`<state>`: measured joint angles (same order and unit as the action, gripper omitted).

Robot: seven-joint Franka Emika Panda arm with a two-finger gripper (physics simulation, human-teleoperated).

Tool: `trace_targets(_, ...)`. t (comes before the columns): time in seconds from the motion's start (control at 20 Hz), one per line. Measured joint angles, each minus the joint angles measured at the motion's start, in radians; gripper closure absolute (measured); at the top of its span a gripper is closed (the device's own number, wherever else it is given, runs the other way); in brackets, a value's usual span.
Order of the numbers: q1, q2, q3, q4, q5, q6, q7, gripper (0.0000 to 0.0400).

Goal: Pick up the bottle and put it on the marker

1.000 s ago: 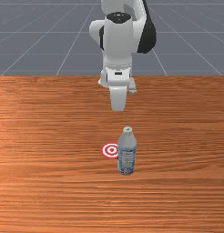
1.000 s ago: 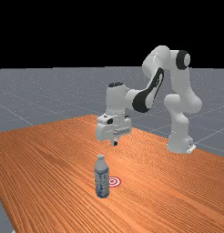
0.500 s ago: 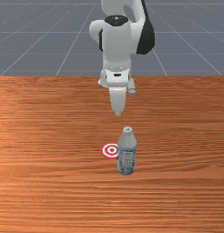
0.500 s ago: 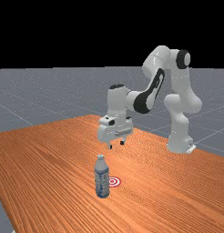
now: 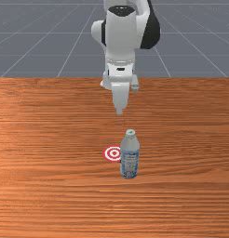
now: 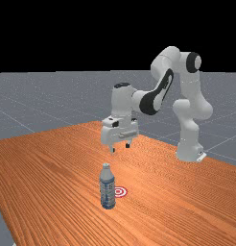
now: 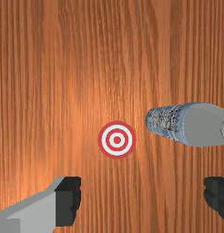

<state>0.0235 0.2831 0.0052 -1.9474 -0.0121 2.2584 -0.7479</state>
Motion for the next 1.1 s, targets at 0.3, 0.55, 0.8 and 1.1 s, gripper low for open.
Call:
trace_targets(0.3,0.017,0.022,-0.013,0.063,-0.051,-0.036,0.038,0.0)
trace_targets(0.55,0.001,0.083,0.001,0.153,-0.007,-0.061,-0.013,0.0)
trace_targets(0.8,0.033,0.158,-0.027,0.273,-0.08,-0.111,0.05,0.0)
trace_targets(1.1,0.013,0.3,-0.009,0.506,-0.027,-0.219,0.009,0.0)
